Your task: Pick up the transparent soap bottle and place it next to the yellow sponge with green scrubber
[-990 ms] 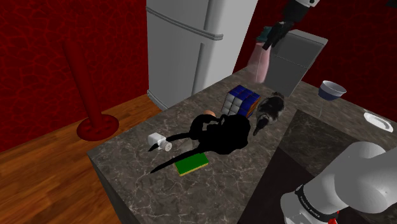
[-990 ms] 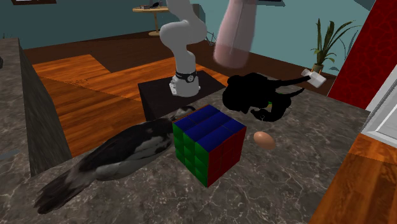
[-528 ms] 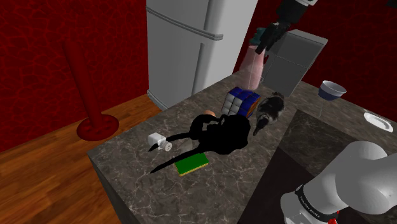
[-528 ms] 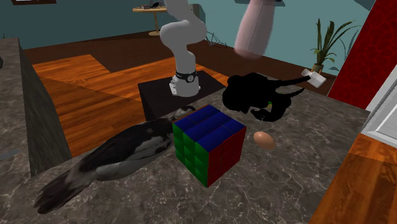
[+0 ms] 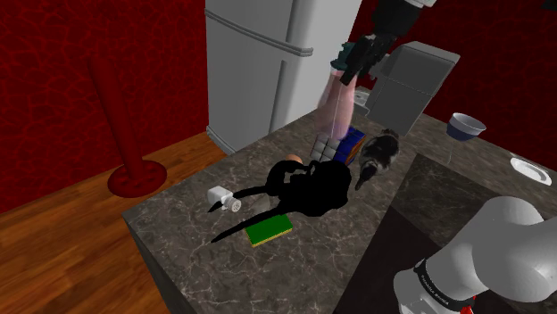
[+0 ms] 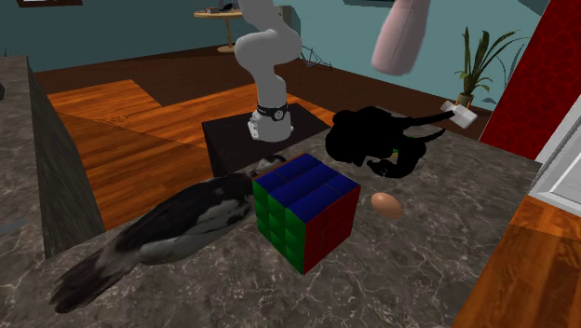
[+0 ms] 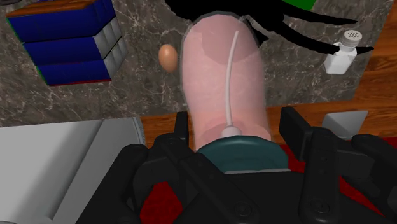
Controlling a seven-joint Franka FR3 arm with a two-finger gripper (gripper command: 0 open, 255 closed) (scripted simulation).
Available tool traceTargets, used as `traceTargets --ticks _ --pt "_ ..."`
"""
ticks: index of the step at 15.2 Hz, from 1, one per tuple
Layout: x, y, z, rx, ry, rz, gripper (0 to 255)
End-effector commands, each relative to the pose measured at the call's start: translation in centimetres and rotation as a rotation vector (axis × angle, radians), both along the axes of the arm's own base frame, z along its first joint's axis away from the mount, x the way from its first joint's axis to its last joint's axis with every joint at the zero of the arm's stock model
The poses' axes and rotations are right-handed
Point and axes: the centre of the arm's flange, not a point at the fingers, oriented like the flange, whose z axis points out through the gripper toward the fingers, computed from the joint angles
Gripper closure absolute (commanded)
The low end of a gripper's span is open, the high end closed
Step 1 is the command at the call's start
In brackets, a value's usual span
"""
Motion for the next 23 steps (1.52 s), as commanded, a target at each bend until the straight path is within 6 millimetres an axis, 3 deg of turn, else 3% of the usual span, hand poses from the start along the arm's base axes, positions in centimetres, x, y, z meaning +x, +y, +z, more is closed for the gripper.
traceTargets --ticks 1,22,23 --pt "-0.8 2.5 0.1 0.0 -0.001 -0.002 255" --pt "-8.5 29.1 0.2 0.0 -0.001 -0.002 255" --pt "-8.5 29.1 -0.3 0.0 -0.001 -0.002 255"
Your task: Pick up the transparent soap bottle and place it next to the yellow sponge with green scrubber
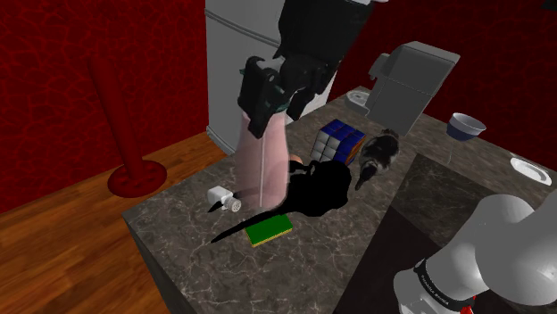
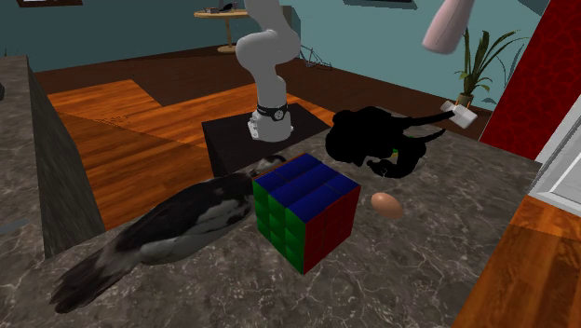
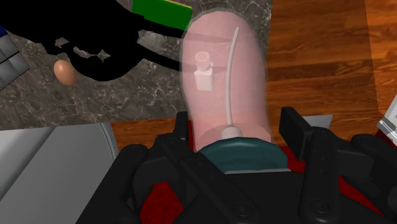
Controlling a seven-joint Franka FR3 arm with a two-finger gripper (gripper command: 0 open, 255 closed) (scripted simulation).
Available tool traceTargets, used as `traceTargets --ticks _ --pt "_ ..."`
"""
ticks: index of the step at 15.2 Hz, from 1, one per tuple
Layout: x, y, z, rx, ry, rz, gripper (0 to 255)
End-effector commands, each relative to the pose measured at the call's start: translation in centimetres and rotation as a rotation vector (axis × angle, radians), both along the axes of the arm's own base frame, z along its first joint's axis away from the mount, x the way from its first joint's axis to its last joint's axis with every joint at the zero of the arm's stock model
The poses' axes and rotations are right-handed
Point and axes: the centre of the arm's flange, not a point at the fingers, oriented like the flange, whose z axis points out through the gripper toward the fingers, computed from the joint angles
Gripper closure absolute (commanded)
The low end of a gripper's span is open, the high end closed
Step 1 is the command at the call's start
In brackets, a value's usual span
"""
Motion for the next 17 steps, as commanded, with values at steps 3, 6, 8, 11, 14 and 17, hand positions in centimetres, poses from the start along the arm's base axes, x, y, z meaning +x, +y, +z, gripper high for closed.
traceTargets --ticks 3,6,8,11,14,17 --pt "-0.2 0.5 -1.9 0.001 -0.001 -0.001 255" --pt "-0.2 0.5 -3.4 0.001 -0.001 -0.001 255" --pt "-0.2 0.5 -4.5 0.001 -0.001 -0.001 255" --pt "-0.2 0.5 -6.1 0.001 -0.001 -0.001 255" --pt "-0.2 0.5 -7.7 0.001 -0.001 -0.001 255" --pt "-0.2 0.5 -9.2 0.001 -0.001 -0.001 255"
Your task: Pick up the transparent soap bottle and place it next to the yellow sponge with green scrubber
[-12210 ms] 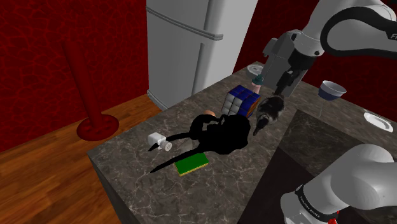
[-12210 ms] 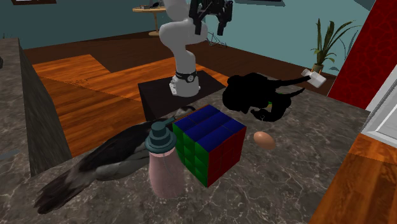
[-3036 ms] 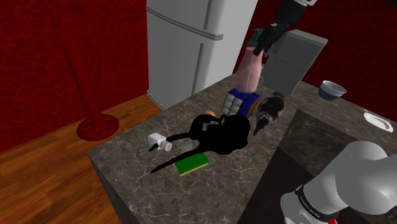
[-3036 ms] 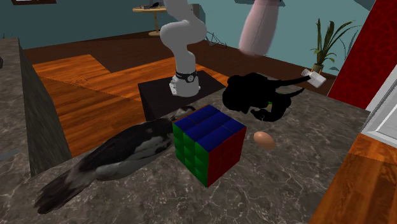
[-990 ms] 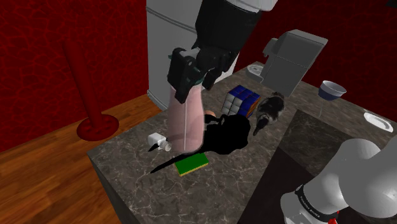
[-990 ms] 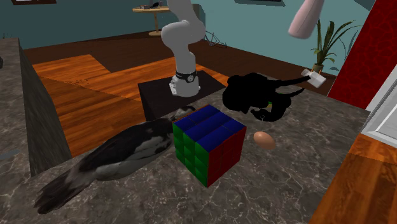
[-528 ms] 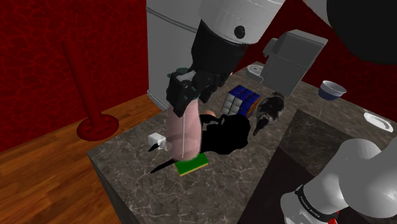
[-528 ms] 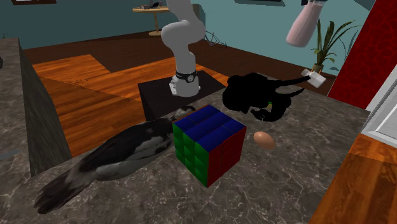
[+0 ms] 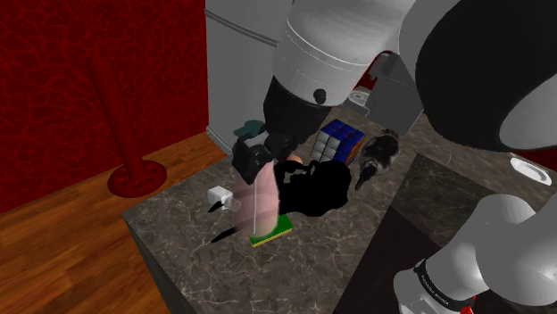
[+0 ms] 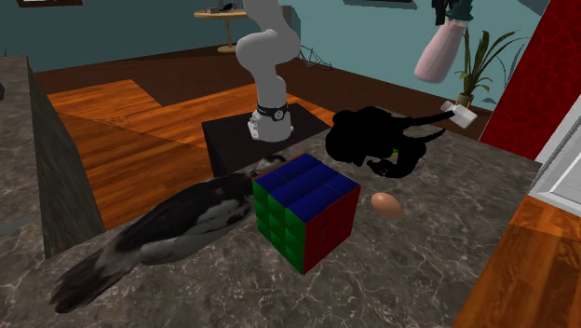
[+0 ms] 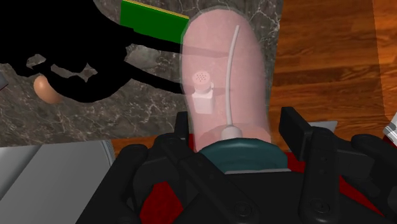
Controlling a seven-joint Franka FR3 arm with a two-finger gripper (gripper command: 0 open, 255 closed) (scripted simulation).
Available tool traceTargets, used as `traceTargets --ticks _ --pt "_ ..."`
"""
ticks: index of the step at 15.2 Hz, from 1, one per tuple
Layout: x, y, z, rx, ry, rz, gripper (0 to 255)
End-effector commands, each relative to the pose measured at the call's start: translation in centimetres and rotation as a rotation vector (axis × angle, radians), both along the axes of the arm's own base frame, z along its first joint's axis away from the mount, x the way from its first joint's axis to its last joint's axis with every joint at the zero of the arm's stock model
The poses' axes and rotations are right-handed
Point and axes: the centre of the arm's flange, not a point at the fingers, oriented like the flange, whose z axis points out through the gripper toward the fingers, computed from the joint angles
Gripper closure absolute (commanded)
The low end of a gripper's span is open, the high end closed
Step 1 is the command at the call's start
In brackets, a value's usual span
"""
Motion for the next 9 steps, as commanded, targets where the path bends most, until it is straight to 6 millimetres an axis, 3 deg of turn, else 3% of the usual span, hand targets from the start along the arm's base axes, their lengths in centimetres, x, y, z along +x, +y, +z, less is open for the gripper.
traceTargets --ticks 1,9 --pt "-0.1 0.1 -1.1 0.001 -0.001 0.0 255" --pt "-0.1 0.1 -5.3 0.001 -0.001 0.0 255"
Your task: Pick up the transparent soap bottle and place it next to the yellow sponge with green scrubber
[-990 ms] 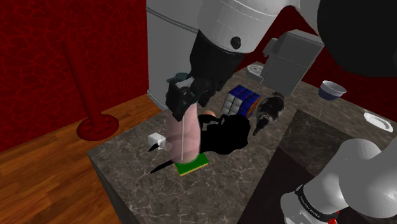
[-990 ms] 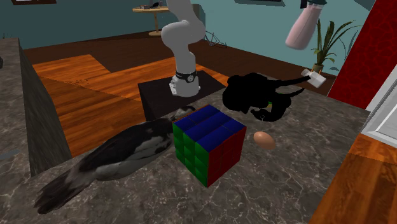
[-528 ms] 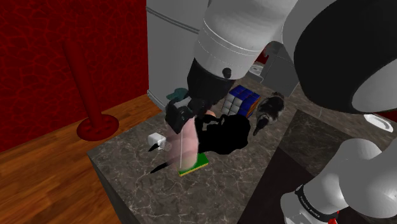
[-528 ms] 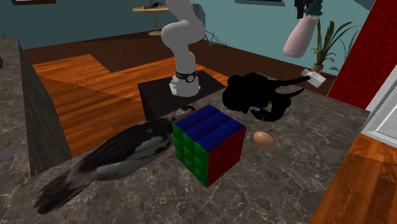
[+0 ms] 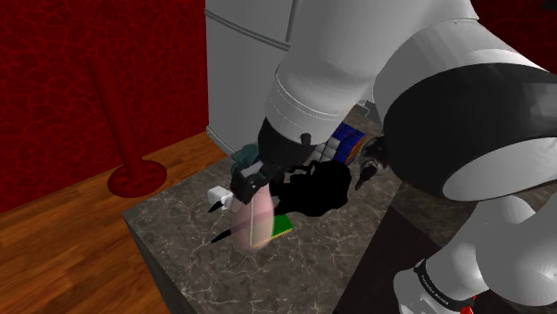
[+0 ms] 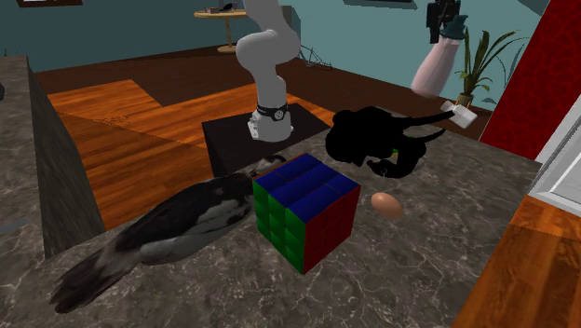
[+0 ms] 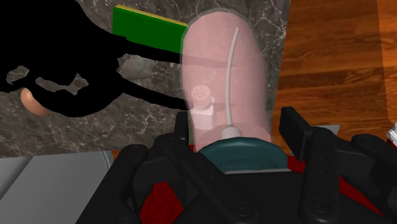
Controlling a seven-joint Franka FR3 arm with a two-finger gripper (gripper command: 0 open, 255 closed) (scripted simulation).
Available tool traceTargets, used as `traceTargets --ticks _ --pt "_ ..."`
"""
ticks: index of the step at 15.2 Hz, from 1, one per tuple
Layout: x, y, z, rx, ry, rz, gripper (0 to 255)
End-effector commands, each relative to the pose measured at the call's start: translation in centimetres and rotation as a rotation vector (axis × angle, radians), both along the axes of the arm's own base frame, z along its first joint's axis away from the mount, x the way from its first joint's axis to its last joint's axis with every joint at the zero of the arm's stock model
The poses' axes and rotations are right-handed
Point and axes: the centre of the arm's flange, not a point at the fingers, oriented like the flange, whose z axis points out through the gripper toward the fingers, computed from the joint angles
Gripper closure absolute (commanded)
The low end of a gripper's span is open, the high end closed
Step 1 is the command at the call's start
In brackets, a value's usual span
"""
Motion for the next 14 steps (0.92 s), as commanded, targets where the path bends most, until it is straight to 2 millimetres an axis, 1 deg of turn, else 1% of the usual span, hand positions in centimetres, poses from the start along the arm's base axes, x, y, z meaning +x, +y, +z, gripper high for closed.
traceTargets --ticks 1,14 --pt "0.0 0.0 -1.1 0.001 -0.001 0.0 255" --pt "0.0 0.0 -8.0 0.001 -0.001 0.0 255"
